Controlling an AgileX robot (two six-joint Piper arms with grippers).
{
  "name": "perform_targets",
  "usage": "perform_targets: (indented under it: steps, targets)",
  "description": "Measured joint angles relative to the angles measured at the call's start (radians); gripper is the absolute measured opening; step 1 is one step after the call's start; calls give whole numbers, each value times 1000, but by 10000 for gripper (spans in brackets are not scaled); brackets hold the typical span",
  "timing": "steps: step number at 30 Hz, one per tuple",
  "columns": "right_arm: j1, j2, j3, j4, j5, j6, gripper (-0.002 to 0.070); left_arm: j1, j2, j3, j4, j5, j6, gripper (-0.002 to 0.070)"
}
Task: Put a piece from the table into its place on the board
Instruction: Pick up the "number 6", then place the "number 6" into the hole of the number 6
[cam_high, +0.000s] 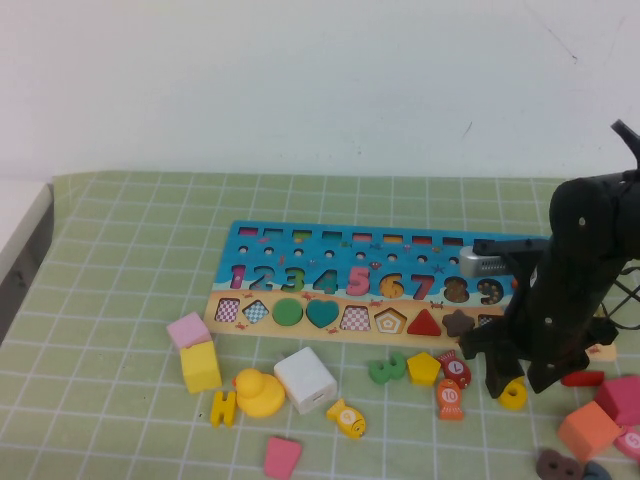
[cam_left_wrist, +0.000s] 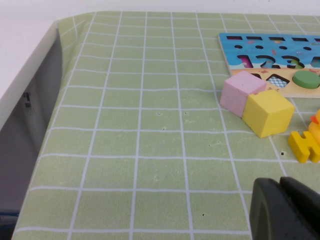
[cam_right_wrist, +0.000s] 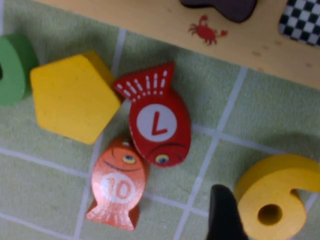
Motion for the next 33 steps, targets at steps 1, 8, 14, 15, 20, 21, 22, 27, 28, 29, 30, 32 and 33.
perform_targets:
  steps: [1,8,14,15,20,21,22,27,28,29,30,32,33]
  targets:
    - [0,0,0,0,0,0,395,0,0,0,0,0,0,-2]
    - [0,13,-2,4,-12,2,389,0,0,0,0,0,0,-2]
    - [1,30,-7,4,-10,2,375,0,0,0,0,0,0,-2]
    - [2,30,-7,4,-6,4,360,0,0,0,0,0,0,-2]
    - [7,32,-9,4,8,3,295,0,0,0,0,0,0,-2]
    - [9,32,-14,4,10,3,292,0,0,0,0,0,0,-2]
    - [9,32,-18,4,15,3,291,0,0,0,0,0,0,-2]
    - [9,40,-82,0,57,3,289,0,0,0,0,0,0,-2]
    - [9,40,-105,0,66,-4,289,0,0,0,0,0,0,-2]
    - [9,40,-125,0,71,-12,289,0,0,0,0,0,0,-2]
    - [9,40,-153,-2,73,-21,289,0,0,0,0,0,0,-2]
    - [9,40,-208,-2,68,-33,289,0,0,0,0,0,0,-2]
    - [9,43,-234,-2,57,-38,289,0,0,0,0,0,0,-2]
